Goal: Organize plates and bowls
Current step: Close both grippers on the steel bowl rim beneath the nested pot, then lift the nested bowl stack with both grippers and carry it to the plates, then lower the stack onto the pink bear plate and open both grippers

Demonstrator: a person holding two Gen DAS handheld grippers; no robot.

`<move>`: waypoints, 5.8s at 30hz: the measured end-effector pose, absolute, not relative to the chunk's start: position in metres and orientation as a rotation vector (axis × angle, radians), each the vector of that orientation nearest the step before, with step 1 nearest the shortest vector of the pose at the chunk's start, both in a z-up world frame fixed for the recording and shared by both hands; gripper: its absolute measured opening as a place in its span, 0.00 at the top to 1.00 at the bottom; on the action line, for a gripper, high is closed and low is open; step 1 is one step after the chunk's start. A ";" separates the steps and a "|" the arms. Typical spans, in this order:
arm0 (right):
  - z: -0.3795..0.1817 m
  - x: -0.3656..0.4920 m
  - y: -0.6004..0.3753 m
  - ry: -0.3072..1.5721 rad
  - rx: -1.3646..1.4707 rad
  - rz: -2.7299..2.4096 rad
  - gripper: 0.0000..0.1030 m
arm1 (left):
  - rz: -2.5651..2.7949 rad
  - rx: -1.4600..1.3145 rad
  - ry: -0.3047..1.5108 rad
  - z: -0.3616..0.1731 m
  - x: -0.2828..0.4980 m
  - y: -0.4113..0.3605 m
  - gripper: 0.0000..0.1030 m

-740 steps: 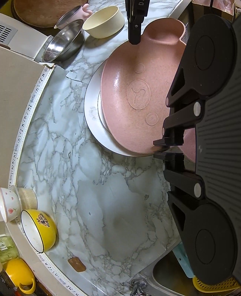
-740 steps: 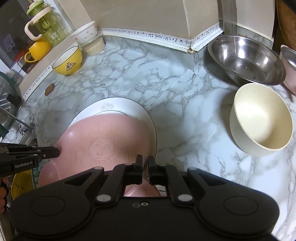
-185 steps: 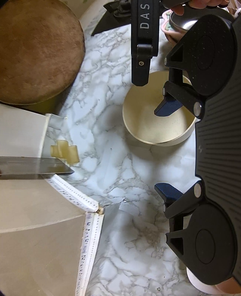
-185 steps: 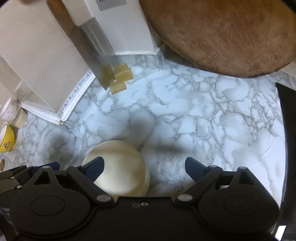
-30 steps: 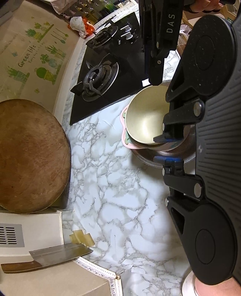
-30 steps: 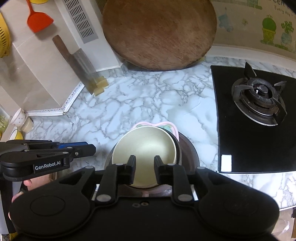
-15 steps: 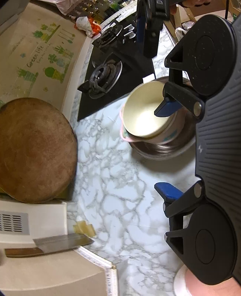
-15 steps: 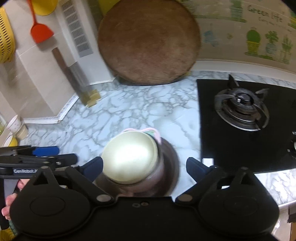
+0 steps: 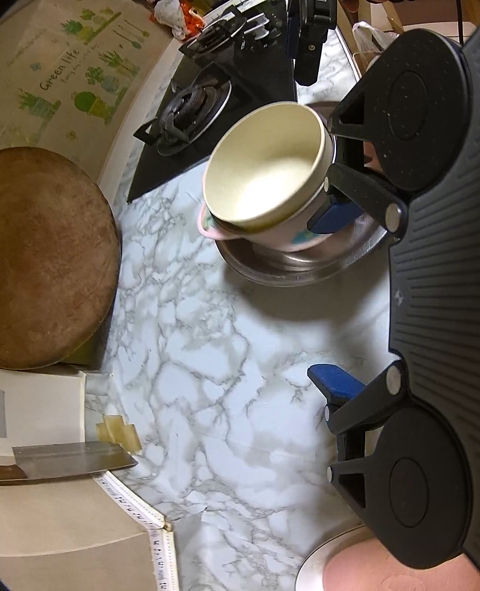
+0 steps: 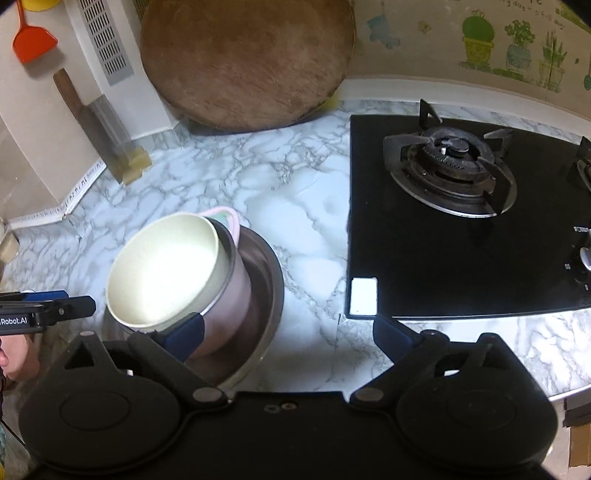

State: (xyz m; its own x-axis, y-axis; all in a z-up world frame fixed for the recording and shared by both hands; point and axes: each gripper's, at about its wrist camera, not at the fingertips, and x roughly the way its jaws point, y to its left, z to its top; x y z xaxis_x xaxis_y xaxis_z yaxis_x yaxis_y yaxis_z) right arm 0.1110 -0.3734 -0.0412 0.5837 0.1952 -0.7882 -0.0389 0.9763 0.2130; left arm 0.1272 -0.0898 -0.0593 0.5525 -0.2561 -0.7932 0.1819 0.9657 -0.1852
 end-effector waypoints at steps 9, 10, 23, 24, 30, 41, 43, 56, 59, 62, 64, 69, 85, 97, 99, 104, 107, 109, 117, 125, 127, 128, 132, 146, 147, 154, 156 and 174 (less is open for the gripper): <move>-0.064 0.135 -0.378 1.033 0.221 0.160 0.20 | -0.262 -0.109 1.016 -0.079 0.142 -0.100 0.25; -0.066 0.138 -0.377 1.041 0.220 0.161 0.21 | -0.264 -0.108 1.018 -0.080 0.144 -0.102 0.25; -0.080 0.161 -0.363 1.114 0.211 0.204 0.55 | -0.276 -0.137 1.078 -0.092 0.157 -0.103 0.67; -0.080 0.161 -0.361 1.116 0.207 0.206 0.58 | -0.279 -0.136 1.078 -0.092 0.157 -0.104 0.69; -0.083 0.164 -0.354 1.129 0.193 0.220 0.71 | -0.307 -0.107 1.057 -0.087 0.155 -0.111 0.87; -0.077 0.164 -0.348 1.111 0.173 0.192 0.85 | -0.296 -0.071 1.018 -0.080 0.152 -0.109 0.88; -0.075 0.163 -0.346 1.102 0.168 0.196 0.85 | -0.294 -0.071 1.010 -0.078 0.152 -0.106 0.88; -0.059 0.164 -0.325 1.042 0.138 0.236 0.85 | -0.255 -0.073 0.962 -0.062 0.146 -0.087 0.88; -0.051 0.165 -0.318 1.025 0.135 0.250 0.85 | -0.237 -0.078 0.945 -0.052 0.144 -0.077 0.88; -0.041 0.166 -0.308 1.004 0.136 0.265 0.85 | -0.215 -0.088 0.931 -0.042 0.141 -0.065 0.88; -0.033 0.167 -0.300 0.991 0.133 0.281 0.85 | -0.195 -0.095 0.922 -0.034 0.140 -0.055 0.88; -0.011 0.170 -0.274 0.958 0.117 0.340 0.85 | -0.147 -0.129 0.898 -0.017 0.129 -0.023 0.88; 0.026 0.164 -0.137 0.912 0.011 0.623 0.85 | 0.133 -0.219 0.843 0.015 0.058 0.108 0.88; 0.004 0.144 -0.053 0.935 -0.070 0.776 0.85 | 0.299 -0.251 0.865 -0.011 0.010 0.172 0.88; -0.003 0.141 -0.045 0.948 -0.078 0.785 0.85 | 0.315 -0.250 0.876 -0.018 0.008 0.176 0.88; -0.017 0.136 -0.035 0.969 -0.100 0.801 0.85 | 0.330 -0.257 0.887 -0.029 0.001 0.180 0.88; -0.023 0.135 -0.031 0.971 -0.111 0.803 0.85 | 0.334 -0.247 0.886 -0.035 0.001 0.181 0.88; -0.026 0.134 -0.029 0.978 -0.119 0.795 0.85 | 0.338 -0.239 0.889 -0.038 0.002 0.180 0.88; -0.036 0.131 -0.025 0.992 -0.143 0.786 0.84 | 0.343 -0.268 0.912 -0.049 0.002 0.184 0.88; -0.035 0.129 -0.020 0.982 -0.188 0.778 0.84 | 0.338 -0.283 0.895 -0.050 0.001 0.187 0.88; -0.034 0.129 -0.019 0.986 -0.198 0.773 0.84 | 0.339 -0.284 0.894 -0.049 0.001 0.187 0.87; -0.034 0.129 -0.019 0.990 -0.196 0.773 0.84 | 0.340 -0.285 0.889 -0.049 0.000 0.186 0.87; -0.032 0.129 -0.023 0.987 -0.189 0.766 0.83 | 0.334 -0.278 0.883 -0.047 -0.003 0.186 0.87; 0.007 0.106 -0.049 0.869 -0.169 0.800 0.79 | 0.352 -0.301 0.784 -0.025 -0.037 0.195 0.39; 0.009 0.104 -0.050 0.864 -0.166 0.805 0.79 | 0.349 -0.298 0.780 -0.022 -0.040 0.194 0.39; 0.028 0.085 -0.058 0.814 -0.122 0.843 0.74 | 0.316 -0.256 0.733 0.003 -0.055 0.177 0.36; 0.033 0.078 -0.059 0.791 -0.120 0.858 0.66 | 0.301 -0.246 0.718 0.010 -0.060 0.170 0.32; 0.059 0.036 -0.087 0.594 -0.084 0.852 0.00 | 0.280 -0.210 0.640 0.027 -0.088 0.124 0.21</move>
State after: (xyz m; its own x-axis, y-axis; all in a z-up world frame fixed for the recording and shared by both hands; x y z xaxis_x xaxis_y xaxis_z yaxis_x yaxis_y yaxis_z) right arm 0.0364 -0.0869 0.0586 0.5078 0.6832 -0.5247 -0.7287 0.6655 0.1614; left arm -0.0881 0.1244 0.0268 0.7664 0.1916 -0.6132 -0.3202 0.9414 -0.1061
